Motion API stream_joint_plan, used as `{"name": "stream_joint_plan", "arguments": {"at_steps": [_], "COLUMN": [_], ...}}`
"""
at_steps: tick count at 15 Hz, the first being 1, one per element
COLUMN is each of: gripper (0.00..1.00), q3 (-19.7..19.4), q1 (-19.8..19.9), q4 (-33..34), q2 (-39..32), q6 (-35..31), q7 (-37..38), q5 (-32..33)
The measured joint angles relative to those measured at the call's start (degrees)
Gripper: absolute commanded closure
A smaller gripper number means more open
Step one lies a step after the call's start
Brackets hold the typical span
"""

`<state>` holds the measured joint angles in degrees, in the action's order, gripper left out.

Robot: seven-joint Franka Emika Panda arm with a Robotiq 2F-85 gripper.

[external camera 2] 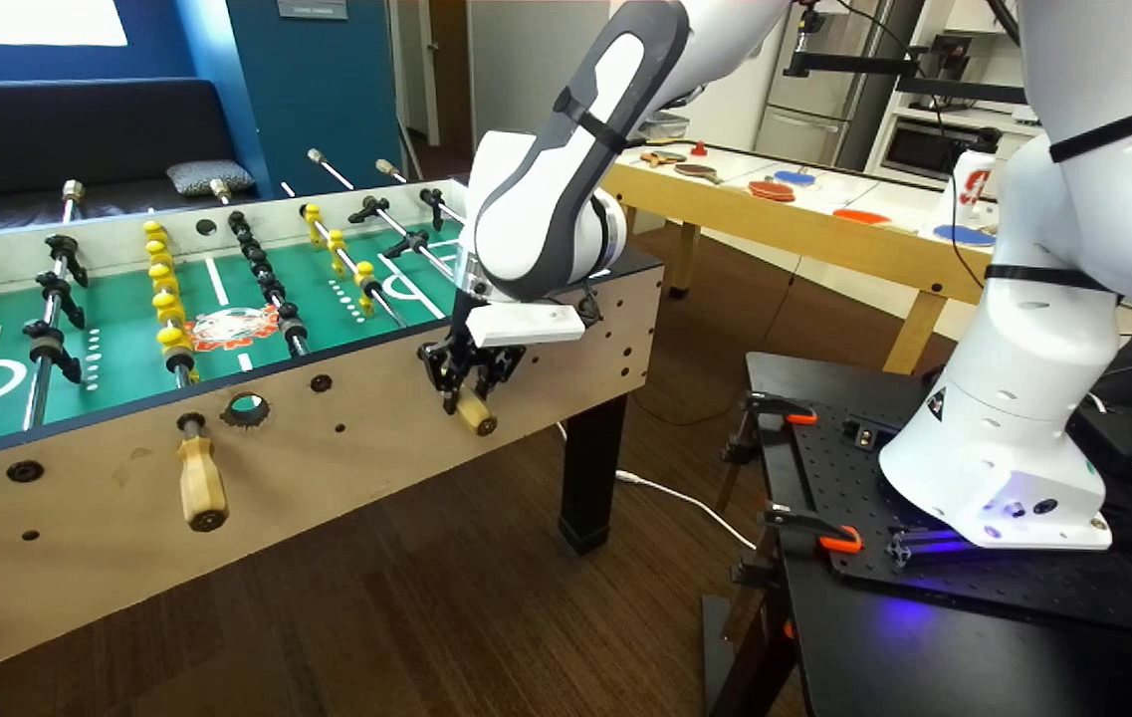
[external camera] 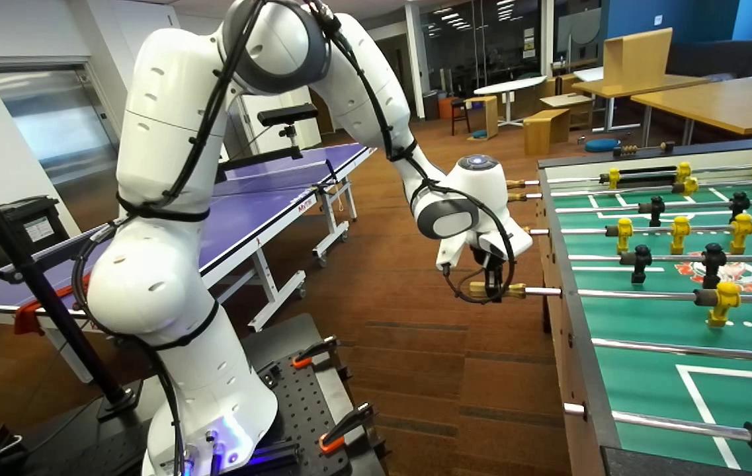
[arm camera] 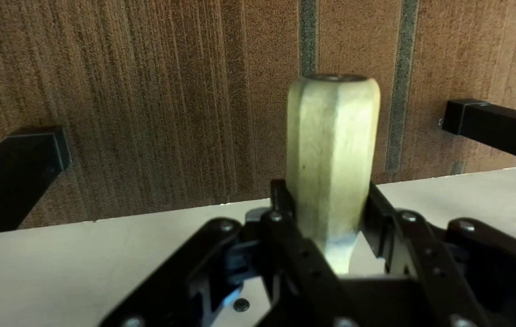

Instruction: Pull out the first wooden handle

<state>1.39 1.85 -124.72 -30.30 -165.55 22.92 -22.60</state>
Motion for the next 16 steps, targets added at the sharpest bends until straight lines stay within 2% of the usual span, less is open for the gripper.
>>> {"name": "stream_joint_plan", "arguments": {"at_steps": [9,16], "gripper": [0.84,0.84], "q3": [0.3,0.6], "q1": [-5.9,-11.6], "q4": [-9.9,-16.3], "q2": [4.3,7.6], "q6": [-7.7,-9.6], "q7": [3.4,5.4], "q5": [0.0,0.0]}}
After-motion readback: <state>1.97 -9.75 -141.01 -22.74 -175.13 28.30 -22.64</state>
